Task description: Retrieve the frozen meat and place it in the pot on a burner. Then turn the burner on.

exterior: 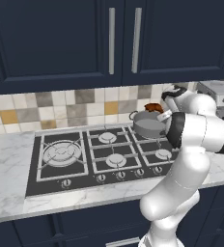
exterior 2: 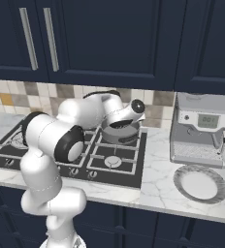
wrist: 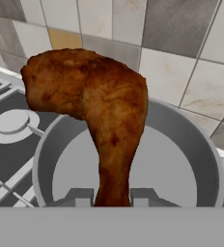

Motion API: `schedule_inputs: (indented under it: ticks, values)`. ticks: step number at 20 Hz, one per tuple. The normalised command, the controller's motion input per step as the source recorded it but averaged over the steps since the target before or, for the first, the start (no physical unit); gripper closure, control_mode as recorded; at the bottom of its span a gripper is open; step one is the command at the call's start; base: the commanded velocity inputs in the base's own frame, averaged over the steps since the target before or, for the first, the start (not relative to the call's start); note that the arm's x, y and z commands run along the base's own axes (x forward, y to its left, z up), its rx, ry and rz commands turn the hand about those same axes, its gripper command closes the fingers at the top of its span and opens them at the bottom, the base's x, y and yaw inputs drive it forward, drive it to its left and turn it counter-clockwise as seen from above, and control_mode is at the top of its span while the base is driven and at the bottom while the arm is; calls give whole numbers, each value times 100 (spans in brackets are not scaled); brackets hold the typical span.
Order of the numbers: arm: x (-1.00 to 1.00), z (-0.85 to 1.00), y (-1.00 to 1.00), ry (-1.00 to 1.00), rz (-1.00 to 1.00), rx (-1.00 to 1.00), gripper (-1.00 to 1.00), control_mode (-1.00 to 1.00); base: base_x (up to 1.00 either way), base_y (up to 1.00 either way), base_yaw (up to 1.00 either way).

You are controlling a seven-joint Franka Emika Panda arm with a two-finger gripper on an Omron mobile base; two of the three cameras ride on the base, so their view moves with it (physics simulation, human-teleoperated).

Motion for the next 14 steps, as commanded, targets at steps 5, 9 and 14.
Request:
schedule_inputs:
  ticks: [5,9,14]
  values:
    - [13,-13,0,0,0,0,100,-100,0,0,0]
    - [9,-11,0,0,0,0,100,-100,0,0,0]
    - [10,-25,0,0,0,0,100,-100,0,0,0]
